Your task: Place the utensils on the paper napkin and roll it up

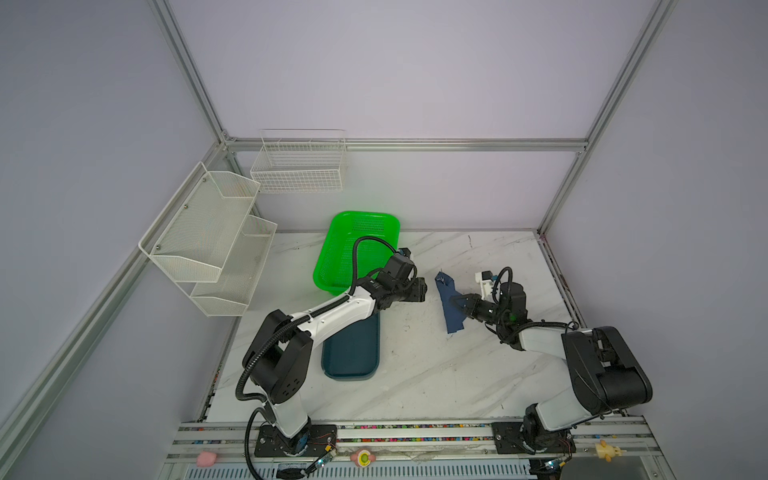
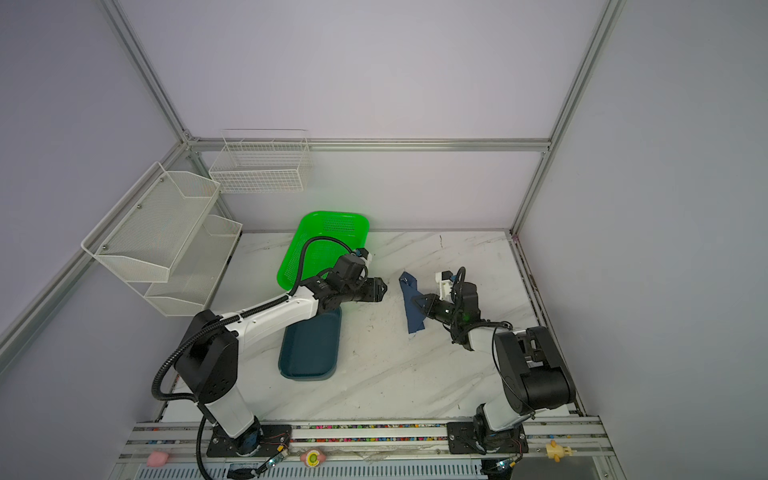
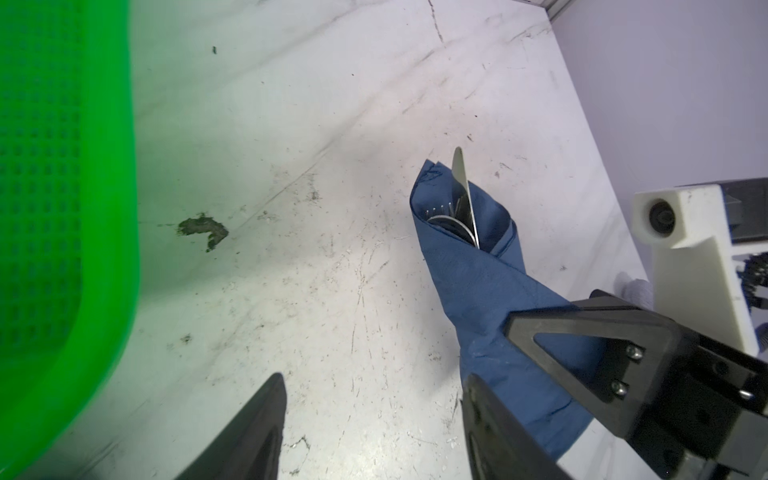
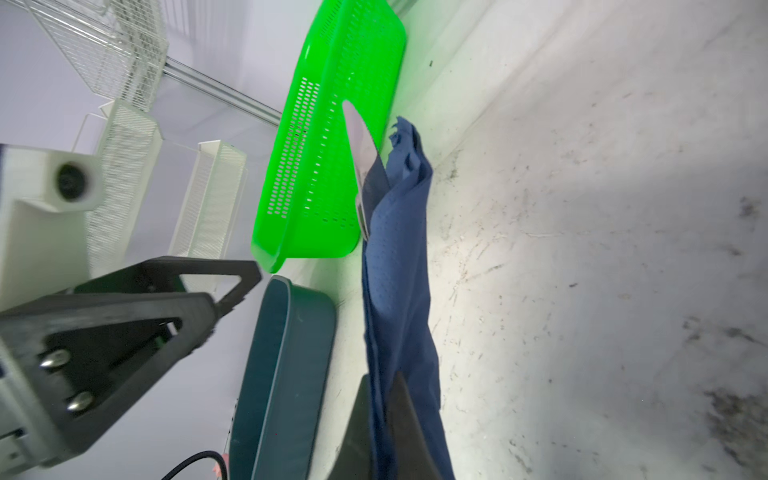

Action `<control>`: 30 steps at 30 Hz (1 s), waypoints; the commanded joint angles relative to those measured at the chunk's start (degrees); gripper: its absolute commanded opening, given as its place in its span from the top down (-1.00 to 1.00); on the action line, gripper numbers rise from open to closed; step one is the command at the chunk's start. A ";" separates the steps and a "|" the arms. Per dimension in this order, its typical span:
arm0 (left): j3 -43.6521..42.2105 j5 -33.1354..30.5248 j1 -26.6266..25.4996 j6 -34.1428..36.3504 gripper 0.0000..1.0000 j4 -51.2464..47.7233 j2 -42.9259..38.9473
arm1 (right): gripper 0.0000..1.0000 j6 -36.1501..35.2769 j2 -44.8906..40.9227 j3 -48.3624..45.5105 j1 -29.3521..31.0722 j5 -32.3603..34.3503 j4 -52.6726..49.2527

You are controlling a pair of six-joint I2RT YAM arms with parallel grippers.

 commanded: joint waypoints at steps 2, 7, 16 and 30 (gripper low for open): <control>-4.75 22.19 4.18 -6.42 -0.30 15.92 -0.34 | 0.91 3.53 -5.32 3.29 0.30 -3.20 2.90; -9.08 27.59 6.52 -11.62 -0.28 28.05 -1.49 | 0.94 4.67 -8.19 6.80 0.29 -3.67 -0.95; -11.01 32.44 7.34 -14.28 -0.21 35.49 -3.29 | 0.94 6.25 -14.45 10.50 0.31 -3.00 -5.30; -10.71 36.97 7.19 -20.57 -0.14 45.60 -0.24 | 0.93 7.95 -16.01 11.93 0.31 -2.85 -6.59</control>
